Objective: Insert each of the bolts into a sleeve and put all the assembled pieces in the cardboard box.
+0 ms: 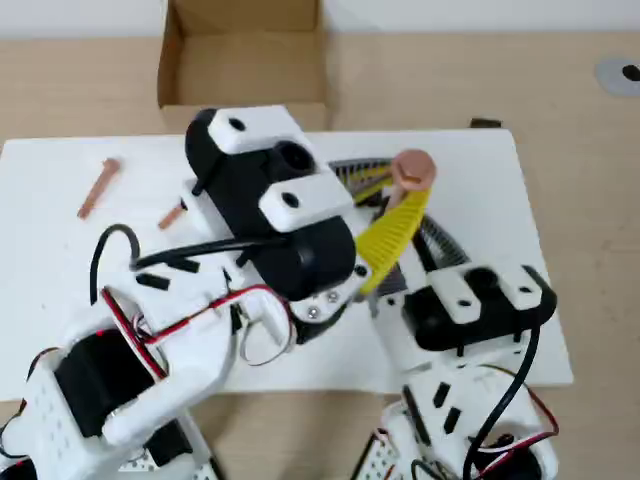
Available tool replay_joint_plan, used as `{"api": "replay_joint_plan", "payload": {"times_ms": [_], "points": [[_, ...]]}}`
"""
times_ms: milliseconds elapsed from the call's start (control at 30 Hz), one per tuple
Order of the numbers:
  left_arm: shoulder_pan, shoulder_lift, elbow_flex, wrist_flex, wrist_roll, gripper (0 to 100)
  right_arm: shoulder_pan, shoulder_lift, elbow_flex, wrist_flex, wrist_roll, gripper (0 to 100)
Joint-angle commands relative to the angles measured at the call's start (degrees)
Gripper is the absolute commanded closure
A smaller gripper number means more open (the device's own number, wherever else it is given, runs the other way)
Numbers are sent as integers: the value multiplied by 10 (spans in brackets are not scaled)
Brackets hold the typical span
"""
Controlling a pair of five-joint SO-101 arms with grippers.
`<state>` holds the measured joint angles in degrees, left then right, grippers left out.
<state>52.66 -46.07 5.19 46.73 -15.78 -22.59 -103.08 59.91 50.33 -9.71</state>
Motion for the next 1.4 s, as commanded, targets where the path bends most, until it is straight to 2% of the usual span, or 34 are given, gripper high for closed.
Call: {"api": "replay_joint_plan", "payload": {"times_ms": [0, 100, 367, 833, 1367], "points": [[-9, -2, -27, -2, 3, 993, -7, 1, -4, -16, 5, 989], [-9, -1, -26, -4, 2, 993, -7, 1, -4, -16, 5, 989], [-9, -1, 25, -75, 2, 993, -7, 1, -4, -13, 5, 989], [-7, -2, 30, -55, 5, 993, -7, 1, -1, -13, 5, 989], [-8, -2, 37, -25, 41, 993, -7, 1, -3, -13, 6, 989]]}}
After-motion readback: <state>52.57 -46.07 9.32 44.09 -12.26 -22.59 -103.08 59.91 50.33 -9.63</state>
